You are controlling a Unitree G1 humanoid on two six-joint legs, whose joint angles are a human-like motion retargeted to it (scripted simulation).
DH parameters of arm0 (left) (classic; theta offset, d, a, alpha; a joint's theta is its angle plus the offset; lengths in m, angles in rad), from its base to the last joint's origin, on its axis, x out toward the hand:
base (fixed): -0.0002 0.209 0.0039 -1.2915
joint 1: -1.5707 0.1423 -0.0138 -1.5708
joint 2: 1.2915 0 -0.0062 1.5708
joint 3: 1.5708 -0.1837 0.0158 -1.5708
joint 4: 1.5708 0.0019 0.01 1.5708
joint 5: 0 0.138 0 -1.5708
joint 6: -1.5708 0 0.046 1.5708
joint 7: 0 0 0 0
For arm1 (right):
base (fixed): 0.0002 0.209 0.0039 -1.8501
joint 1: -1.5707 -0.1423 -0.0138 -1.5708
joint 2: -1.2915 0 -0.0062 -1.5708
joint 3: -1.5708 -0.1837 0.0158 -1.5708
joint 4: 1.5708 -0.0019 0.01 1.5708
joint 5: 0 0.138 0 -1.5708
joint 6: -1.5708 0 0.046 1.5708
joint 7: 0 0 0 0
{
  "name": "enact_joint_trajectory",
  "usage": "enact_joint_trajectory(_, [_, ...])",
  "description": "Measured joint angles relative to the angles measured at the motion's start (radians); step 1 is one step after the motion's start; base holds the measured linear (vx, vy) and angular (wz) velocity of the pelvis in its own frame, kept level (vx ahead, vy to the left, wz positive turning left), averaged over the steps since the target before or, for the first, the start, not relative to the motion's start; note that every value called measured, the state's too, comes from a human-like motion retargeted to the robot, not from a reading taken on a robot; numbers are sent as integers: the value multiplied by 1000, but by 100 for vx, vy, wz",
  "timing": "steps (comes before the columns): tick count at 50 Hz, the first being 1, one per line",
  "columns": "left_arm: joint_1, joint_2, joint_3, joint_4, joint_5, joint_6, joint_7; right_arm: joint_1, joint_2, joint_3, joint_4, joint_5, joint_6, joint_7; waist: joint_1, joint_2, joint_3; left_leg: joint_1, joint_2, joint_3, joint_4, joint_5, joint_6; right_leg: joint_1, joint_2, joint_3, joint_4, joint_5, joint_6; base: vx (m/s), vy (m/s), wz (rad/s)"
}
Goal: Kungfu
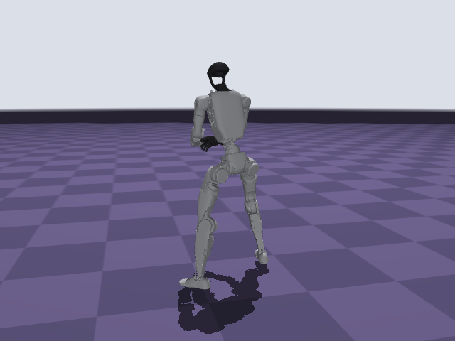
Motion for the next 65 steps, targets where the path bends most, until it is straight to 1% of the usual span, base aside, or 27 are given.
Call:
enact_joint_trajectory(2, [1,-94,-45,193,-37,-67,34,54,-34,2,80,-37,53,-5,-45,-7,10,16,-18,76,-53,3,0,-57,-24,16,56,-27,-10,-58,-15,-31])
enact_joint_trajectory(4, [-17,-175,-83,367,-84,-137,90,106,-51,-17,143,-89,90,-12,-92,-6,37,23,-33,96,-97,30,0,-99,-30,29,110,-60,-26,-56,-6,-17])
enact_joint_trajectory(6, [-30,-219,-122,480,-122,-186,134,160,-44,-52,183,-100,83,-1,-152,9,68,9,-35,83,-113,46,0,-123,-31,29,144,-83,-37,-54,-12,24])
enact_joint_trajectory(8, [-43,-237,-173,540,-141,-206,149,214,-24,-99,208,-61,54,14,-201,23,93,-15,-29,65,-111,54,0,-138,-28,25,163,-102,-47,-47,-21,23])
enact_joint_trajectory(10, [-46,-245,-215,565,-133,-206,143,263,-1,-139,218,-9,21,7,-217,27,114,-19,-6,67,-103,53,0,-145,-6,23,173,-117,-64,-30,-20,-23])
enact_joint_trajectory(13, [-41,-245,-267,572,-120,-201,124,315,10,-151,210,67,4,-4,-189,26,129,5,27,97,-92,33,15,-148,34,26,173,-124,-92,-17,-20,-54])
enact_joint_trajectory(17, [-25,-251,-292,574,-129,-219,77,364,25,-154,181,182,32,39,-169,27,122,12,23,114,-75,13,46,-166,35,37,183,-126,-106,-6,-5,-14])
enact_joint_trajectory(20, [-32,-243,-301,562,-137,-226,37,386,44,-161,149,279,48,85,-158,32,116,9,18,120,-64,2,57,-175,32,48,187,-126,-111,0,2,0])
enact_joint_trajectory(23, [-46,-229,-312,543,-147,-235,-13,399,57,-170,118,372,61,129,-153,42,113,4,16,114,-57,-2,45,-176,30,52,191,-127,-115,4,8,8])
enact_joint_trajectory(25, [-52,-226,-316,530,-162,-238,-50,408,65,-174,98,442,67,173,-148,49,112,6,17,112,-57,-1,22,-175,31,55,192,-126,-118,10,13,8])
enact_joint_trajectory(27, [-56,-228,-313,513,-197,-244,-107,415,66,-178,66,552,95,260,-145,52,111,5,8,109,-63,4,1,-177,24,62,193,-122,-113,12,17,19])
enact_joint_trajectory(28, [-59,-231,-313,504,-225,-245,-140,422,63,-178,43,620,120,315,-147,51,107,-1,-9,106,-68,9,0,-182,10,68,192,-116,-107,12,21,34])
enact_joint_trajectory(32, [-65,-242,-332,446,-377,-255,-281,480,60,-189,-60,906,254,536,-148,46,99,-18,-49,88,-80,22,0,-174,-24,86,165,-90,-78,20,22,35])
enact_joint_trajectory(37, [-75,-241,-348,307,-584,-206,-530,624,41,-229,-211,1231,412,721,-115,38,105,-21,-43,60,-71,19,0,-103,-18,75,77,-42,-49,33,16,17])
enact_joint_trajectory(40, [-119,-193,-333,172,-687,-150,-640,755,-7,-254,-309,1385,487,803,-85,29,104,-22,-39,42,-58,9,0,-47,-14,62,10,-4,-29,39,16,17])
enact_joint_trajectory(42, [-167,-133,-311,73,-743,-116,-665,858,-57,-275,-368,1473,533,852,-66,21,100,-29,-43,26,-44,1,0,-10,-22,51,-37,25,-11,48,29,28])
enact_joint_trajectory(45, [-261,-20,-259,-62,-808,-81,-660,1024,-121,-327,-432,1594,605,894,-39,11,92,-52,-54,-8,-7,-21,6,48,-37,33,-111,70,18,47,25,43])
enact_joint_trajectory(47, [-337,62,-228,-129,-826,-60,-627,1139,-143,-377,-459,1672,652,901,-18,1,86,-89,-68,-40,45,-47,20,92,-61,15,-167,104,40,56,36,67])
enact_joint_trajectory(50, [-468,180,-179,-199,-813,-30,-571,1304,-138,-459,-502,1803,724,868,17,-25,81,-179,-100,-92,165,-96,57,153,-112,-12,-250,157,76,51,21,85])
enact_joint_trajectory(51, [-513,217,-167,-215,-797,-21,-552,1348,-133,-479,-522,1856,733,842,29,-30,79,-207,-112,-110,199,-112,64,173,-124,-23,-273,172,88,51,20,89])
enact_joint_trajectory(53, [-594,282,-141,-243,-757,-6,-512,1422,-115,-507,-559,1941,727,782,59,-37,70,-250,-141,-138,261,-148,77,216,-149,-44,-322,203,113,68,40,91])
enact_joint_trajectory(55, [-667,333,-111,-263,-702,7,-460,1464,-84,-511,-601,2002,686,703,84,-36,55,-306,-178,-170,344,-197,96,262,-177,-72,-368,234,138,87,65,99])
enact_joint_trajectory(58, [-756,362,-66,-258,-615,19,-378,1422,-1,-458,-639,2020,596,596,148,-25,28,-367,-233,-198,431,-252,107,336,-214,-111,-444,291,173,68,58,86])
enact_joint_trajectory(60, [-805,360,-44,-249,-562,31,-340,1304,83,-406,-611,1989,538,569,200,-13,11,-397,-268,-214,478,-293,124,391,-224,-155,-500,333,192,64,59,79])
enact_joint_trajectory(61, [-819,359,-34,-249,-542,37,-335,1198,125,-384,-545,1972,518,569,226,-11,-3,-411,-282,-218,502,-312,132,411,-224,-178,-529,357,188,55,48,66])
enact_joint_trajectory(63, [-832,376,-12,-260,-509,50,-318,923,192,-363,-327,1958,505,594,267,-14,-28,-441,-304,-218,551,-354,152,443,-225,-224,-585,408,175,49,40,37])
enact_joint_trajectory(65, [-822,417,24,-286,-479,59,-283,565,184,-435,64,1927,558,735,287,-14,-38,-460,-316,-210,592,-388,169,461,-238,-268,-621,457,173,33,33,1])
